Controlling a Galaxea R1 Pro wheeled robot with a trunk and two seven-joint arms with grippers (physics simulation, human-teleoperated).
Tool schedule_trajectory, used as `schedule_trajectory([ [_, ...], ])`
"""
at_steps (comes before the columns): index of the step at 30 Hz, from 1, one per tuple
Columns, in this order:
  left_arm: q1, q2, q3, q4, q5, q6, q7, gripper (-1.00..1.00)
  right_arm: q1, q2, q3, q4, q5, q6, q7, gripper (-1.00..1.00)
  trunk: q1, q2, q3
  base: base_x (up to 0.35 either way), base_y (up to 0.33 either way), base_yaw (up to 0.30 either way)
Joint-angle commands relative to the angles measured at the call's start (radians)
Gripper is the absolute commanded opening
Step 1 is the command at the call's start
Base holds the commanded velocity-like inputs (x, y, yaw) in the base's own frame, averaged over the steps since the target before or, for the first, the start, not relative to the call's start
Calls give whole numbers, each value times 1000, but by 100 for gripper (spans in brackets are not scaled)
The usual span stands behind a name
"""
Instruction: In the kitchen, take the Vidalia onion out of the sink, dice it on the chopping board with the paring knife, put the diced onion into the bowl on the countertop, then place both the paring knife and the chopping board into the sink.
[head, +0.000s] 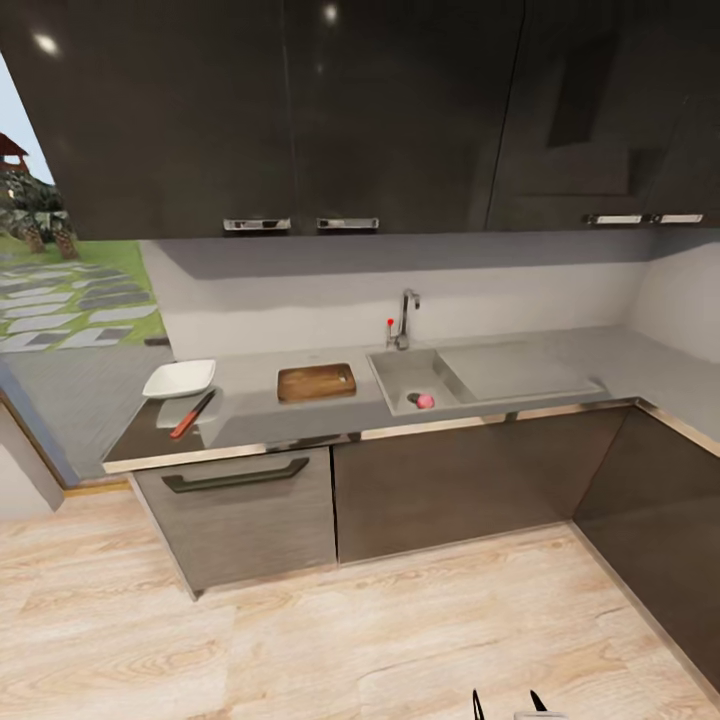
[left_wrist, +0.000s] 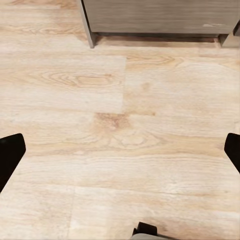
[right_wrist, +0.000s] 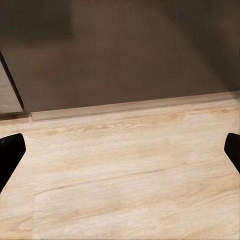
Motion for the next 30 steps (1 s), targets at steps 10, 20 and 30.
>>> schedule_trajectory([
  [10, 0, -4, -1, 3, 0, 0, 7, 100, -1, 0, -2, 1, 11, -2, -8, 100, 1, -2, 14, 0, 0, 0],
  [20, 0, -6, 2, 18, 0, 1, 8, 100, -1, 0, -2, 1, 11, 0, -8, 100, 1, -2, 30, 0, -98, 0],
  [30, 0, -6, 3, 20, 0, 1, 8, 100, -1, 3, -2, 1, 11, 2, -8, 100, 1, -2, 46, 0, -300, 0],
])
